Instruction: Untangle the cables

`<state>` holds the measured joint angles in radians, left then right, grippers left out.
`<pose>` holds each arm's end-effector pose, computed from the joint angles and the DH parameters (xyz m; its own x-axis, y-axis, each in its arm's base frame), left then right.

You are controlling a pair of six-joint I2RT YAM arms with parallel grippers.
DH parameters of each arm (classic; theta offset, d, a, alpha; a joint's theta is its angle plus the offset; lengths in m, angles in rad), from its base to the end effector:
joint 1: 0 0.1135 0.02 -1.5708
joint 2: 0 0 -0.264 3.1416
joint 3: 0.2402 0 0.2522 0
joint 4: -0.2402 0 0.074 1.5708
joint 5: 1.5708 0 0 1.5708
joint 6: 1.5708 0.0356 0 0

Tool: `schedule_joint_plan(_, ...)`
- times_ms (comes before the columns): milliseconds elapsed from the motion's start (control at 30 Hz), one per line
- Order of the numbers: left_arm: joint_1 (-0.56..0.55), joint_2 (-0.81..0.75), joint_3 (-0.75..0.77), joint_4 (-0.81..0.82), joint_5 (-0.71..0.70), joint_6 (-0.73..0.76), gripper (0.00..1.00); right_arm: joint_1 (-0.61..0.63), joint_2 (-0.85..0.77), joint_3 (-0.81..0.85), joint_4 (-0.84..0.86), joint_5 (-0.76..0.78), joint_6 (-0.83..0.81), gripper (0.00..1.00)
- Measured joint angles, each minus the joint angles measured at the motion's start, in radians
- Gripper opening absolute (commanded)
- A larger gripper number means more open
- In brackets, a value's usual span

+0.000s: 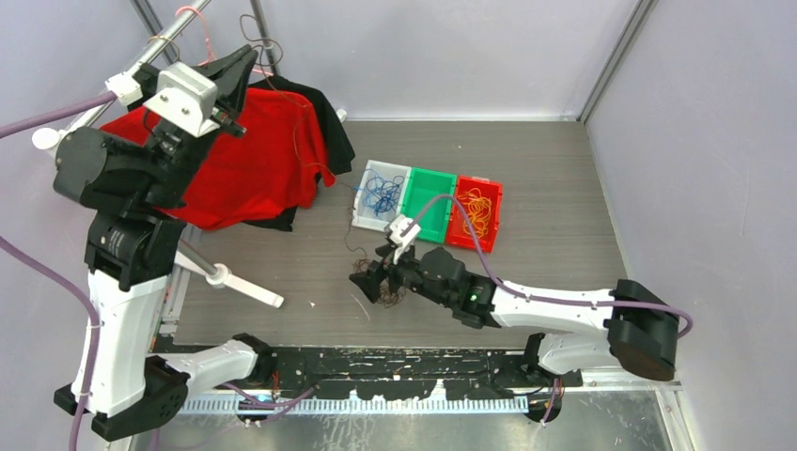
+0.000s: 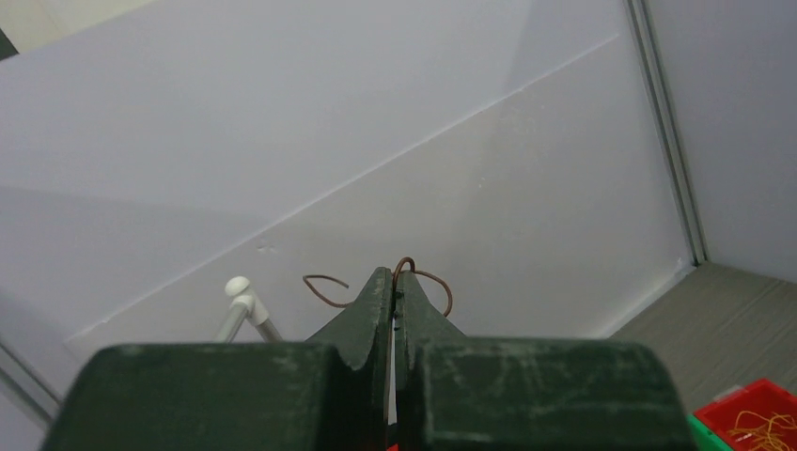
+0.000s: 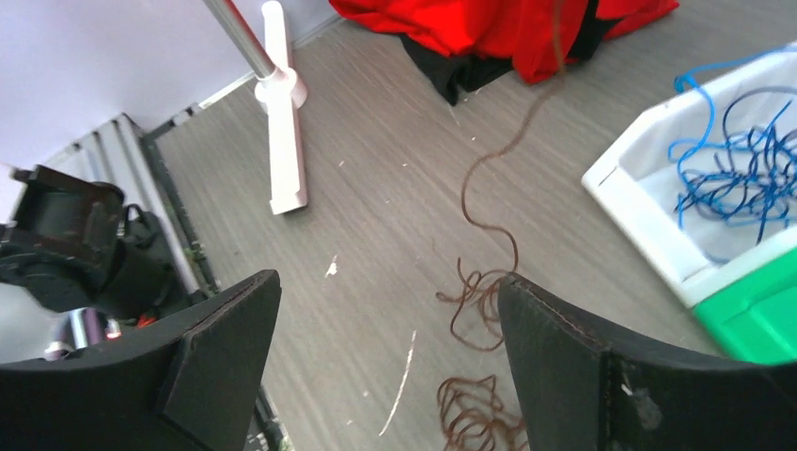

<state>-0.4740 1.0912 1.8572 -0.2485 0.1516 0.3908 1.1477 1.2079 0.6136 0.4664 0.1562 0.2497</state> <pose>0.1115 -0.0632 0.6148 0.6233 0.1034 -0.7751 0.3575 0.8439 0.4001 0.1164 0.2449 0.2589 -0.2577 0.0223 -0.9660 -0.7985 0.5581 0.2259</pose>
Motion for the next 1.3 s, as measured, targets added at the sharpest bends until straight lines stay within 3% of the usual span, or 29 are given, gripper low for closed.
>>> schedule_joint_plan(200, 0.0, 0.009, 0.0, -0.037, 0.001, 0.0, 0.0, -0.073, 0.192, 0.142, -0.011, -0.003, -0.092, 0.9)
schedule_joint_plan(300, 0.0, -0.002, 0.0, -0.049, 0.001, 0.0, 0.0, -0.141, 0.301, 0.198, 0.002, -0.005, -0.1, 0.82)
schedule_joint_plan(433, 0.0, -0.021, 0.0, -0.063, 0.0, 0.001, 0.0, -0.182, 0.412, 0.275, 0.005, 0.008, -0.12, 0.49)
schedule_joint_plan(500, 0.0, -0.034, -0.006, -0.068, -0.001, 0.001, 0.0, -0.191, 0.444, 0.3, 0.016, 0.001, -0.124, 0.18)
schedule_joint_plan(567, 0.0, -0.054, -0.025, -0.076, -0.005, 0.0, 0.0, -0.202, 0.448, 0.301, 0.026, -0.021, -0.123, 0.03)
schedule_joint_plan(767, 0.0, -0.2, -0.274, -0.138, -0.054, -0.06, 0.03, -0.218, 0.382, 0.268, 0.063, -0.093, -0.092, 0.01)
schedule_joint_plan(933, 0.0, -0.302, -0.525, -0.248, -0.037, -0.117, 0.18, -0.22, 0.259, 0.229, 0.077, -0.179, -0.05, 0.01)
schedule_joint_plan(1067, 0.0, -0.319, -0.687, -0.399, 0.06, -0.095, 0.41, -0.22, 0.207, 0.224, 0.084, -0.227, -0.023, 0.01)
schedule_joint_plan(1300, 0.0, -0.243, -0.748, -0.627, 0.288, 0.046, 0.52, -0.215, 0.201, 0.226, 0.015, -0.283, 0.005, 0.01)
